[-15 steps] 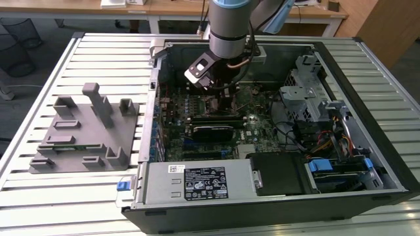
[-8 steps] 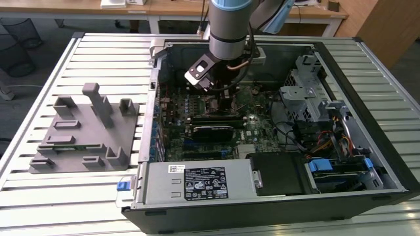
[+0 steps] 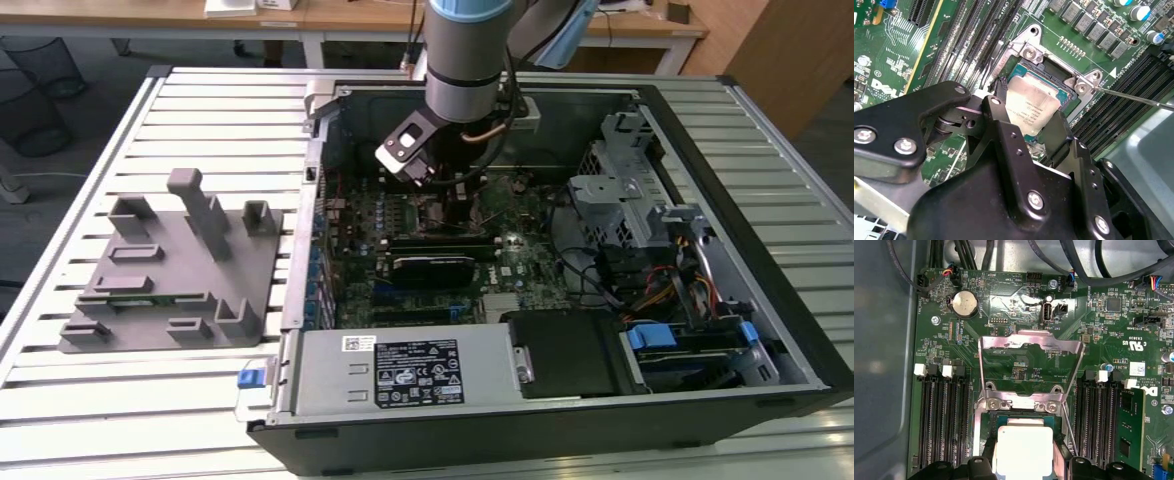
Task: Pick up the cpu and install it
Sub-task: 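Place the cpu into insertion slot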
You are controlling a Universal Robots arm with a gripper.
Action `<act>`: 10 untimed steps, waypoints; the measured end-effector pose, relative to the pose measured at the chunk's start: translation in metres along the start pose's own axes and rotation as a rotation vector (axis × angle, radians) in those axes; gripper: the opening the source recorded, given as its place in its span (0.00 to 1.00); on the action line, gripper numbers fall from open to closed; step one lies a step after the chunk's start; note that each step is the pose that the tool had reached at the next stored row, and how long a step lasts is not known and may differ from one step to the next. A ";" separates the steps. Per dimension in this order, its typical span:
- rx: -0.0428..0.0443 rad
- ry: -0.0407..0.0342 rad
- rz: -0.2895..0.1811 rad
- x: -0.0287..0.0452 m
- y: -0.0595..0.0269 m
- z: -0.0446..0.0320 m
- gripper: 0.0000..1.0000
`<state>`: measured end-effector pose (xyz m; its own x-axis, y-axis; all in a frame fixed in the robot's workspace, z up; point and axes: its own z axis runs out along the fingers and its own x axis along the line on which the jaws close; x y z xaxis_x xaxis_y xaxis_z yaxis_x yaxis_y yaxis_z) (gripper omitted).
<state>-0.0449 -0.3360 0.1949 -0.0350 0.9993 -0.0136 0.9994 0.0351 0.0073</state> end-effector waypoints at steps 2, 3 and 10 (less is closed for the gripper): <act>0.0000 0.0000 0.000 0.0000 0.0000 0.0000 0.53; 0.0000 0.0000 0.000 0.0000 0.0000 0.0001 0.55; -0.0002 0.0003 0.000 0.0012 0.0001 0.0003 0.61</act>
<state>-0.0449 -0.3348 0.1946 -0.0349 0.9993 -0.0133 0.9994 0.0350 0.0074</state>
